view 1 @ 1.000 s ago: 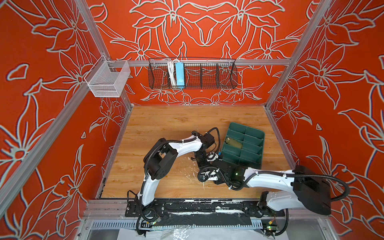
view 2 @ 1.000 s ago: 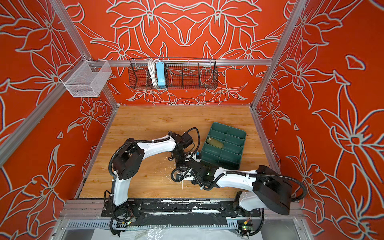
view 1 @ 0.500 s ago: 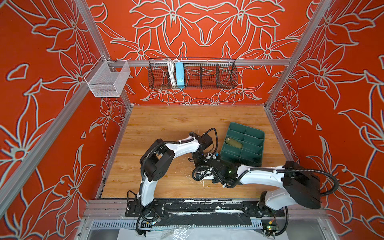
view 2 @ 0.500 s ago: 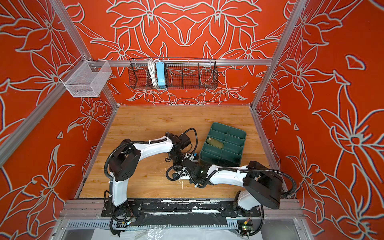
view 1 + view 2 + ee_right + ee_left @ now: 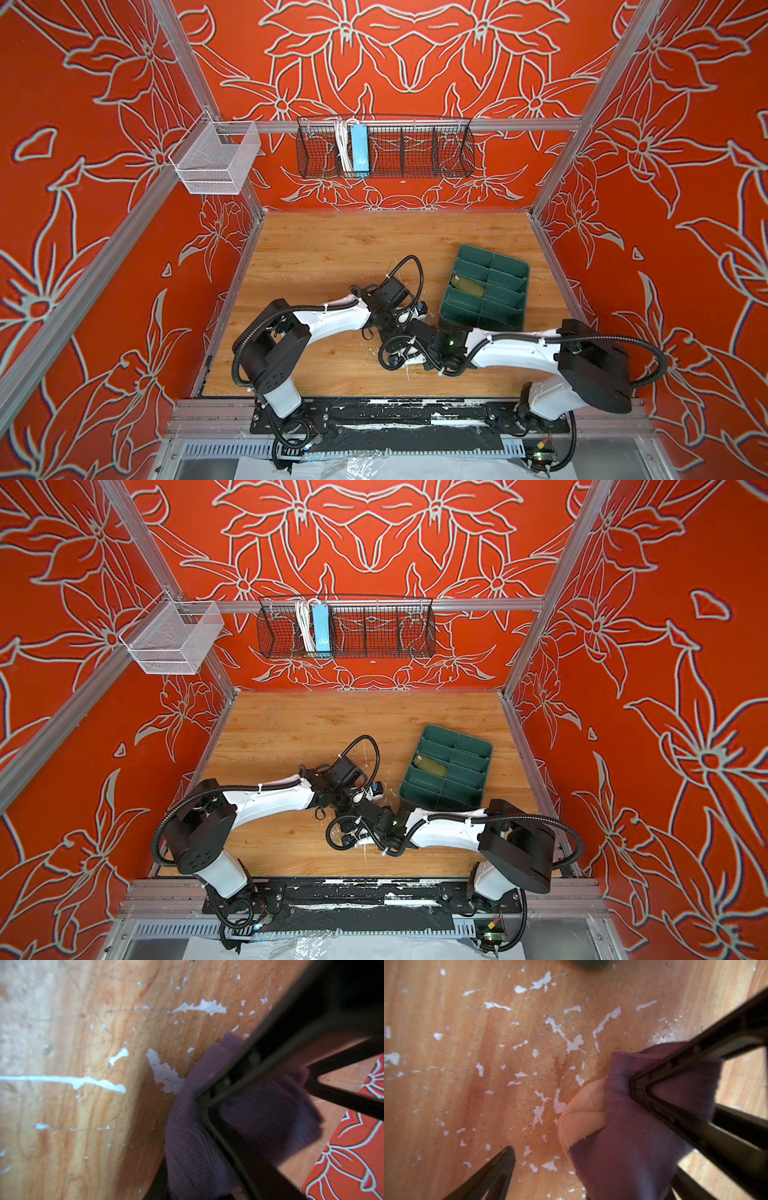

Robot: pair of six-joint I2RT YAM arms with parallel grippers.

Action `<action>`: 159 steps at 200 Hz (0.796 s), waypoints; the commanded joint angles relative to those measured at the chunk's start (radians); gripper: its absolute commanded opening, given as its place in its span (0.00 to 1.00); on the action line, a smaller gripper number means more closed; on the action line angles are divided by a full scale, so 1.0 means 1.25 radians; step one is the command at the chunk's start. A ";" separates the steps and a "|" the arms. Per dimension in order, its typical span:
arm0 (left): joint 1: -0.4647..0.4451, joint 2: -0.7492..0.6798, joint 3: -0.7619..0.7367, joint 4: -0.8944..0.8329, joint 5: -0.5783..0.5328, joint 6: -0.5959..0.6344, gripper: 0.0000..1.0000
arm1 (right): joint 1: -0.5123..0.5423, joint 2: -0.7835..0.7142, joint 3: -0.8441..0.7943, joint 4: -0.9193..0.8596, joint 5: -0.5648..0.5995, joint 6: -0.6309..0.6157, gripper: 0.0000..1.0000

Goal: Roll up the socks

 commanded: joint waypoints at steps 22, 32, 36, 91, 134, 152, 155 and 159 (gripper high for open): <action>-0.006 -0.102 -0.072 0.226 -0.243 0.008 0.98 | 0.002 0.046 0.005 -0.124 -0.140 0.101 0.00; -0.006 -0.132 -0.091 0.257 -0.304 0.031 0.98 | 0.001 0.049 0.009 -0.128 -0.148 0.106 0.00; -0.005 -0.142 -0.098 0.269 -0.323 0.042 0.98 | 0.002 0.051 0.010 -0.129 -0.150 0.108 0.00; 0.003 -0.229 -0.144 0.298 -0.391 0.094 0.98 | -0.002 0.072 0.041 -0.162 -0.165 0.126 0.00; 0.007 -0.303 -0.180 0.332 -0.450 0.131 0.98 | -0.017 0.067 0.059 -0.188 -0.180 0.135 0.00; 0.009 -0.360 -0.193 0.380 -0.534 0.186 0.98 | -0.025 0.087 0.093 -0.234 -0.200 0.150 0.00; 0.009 -0.376 -0.196 0.391 -0.548 0.198 0.98 | -0.027 0.092 0.101 -0.245 -0.206 0.153 0.00; 0.009 -0.396 -0.198 0.403 -0.563 0.214 0.98 | -0.029 0.101 0.112 -0.261 -0.216 0.156 0.00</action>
